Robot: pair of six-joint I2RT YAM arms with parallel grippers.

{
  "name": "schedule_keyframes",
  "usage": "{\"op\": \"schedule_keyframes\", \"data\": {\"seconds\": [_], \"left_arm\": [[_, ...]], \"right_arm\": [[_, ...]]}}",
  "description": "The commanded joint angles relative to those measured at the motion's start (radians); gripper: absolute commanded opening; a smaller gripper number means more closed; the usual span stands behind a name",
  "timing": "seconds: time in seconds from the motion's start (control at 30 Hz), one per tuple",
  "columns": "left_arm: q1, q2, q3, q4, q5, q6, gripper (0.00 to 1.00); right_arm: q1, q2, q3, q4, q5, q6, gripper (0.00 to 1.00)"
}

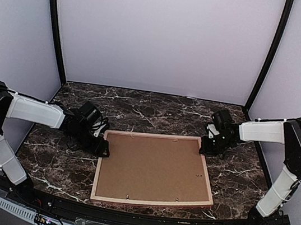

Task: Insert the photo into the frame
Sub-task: Press the fastener onto the backboard.

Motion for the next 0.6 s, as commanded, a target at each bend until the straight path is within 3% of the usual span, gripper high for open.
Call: {"op": "schedule_keyframes", "data": {"seconds": [0.0, 0.17, 0.57], "left_arm": [[0.015, -0.062, -0.007, -0.006, 0.025, -0.011, 0.73], [0.029, -0.066, -0.003, -0.014, 0.021, -0.012, 0.72], [0.030, -0.014, 0.021, -0.065, -0.019, 0.016, 0.57]], "right_arm": [[-0.009, 0.070, -0.042, -0.060, -0.004, 0.003, 0.06], [-0.009, 0.078, -0.036, -0.062, -0.008, 0.000, 0.06], [-0.009, 0.093, -0.020, -0.065, -0.009, -0.006, 0.06]]}}
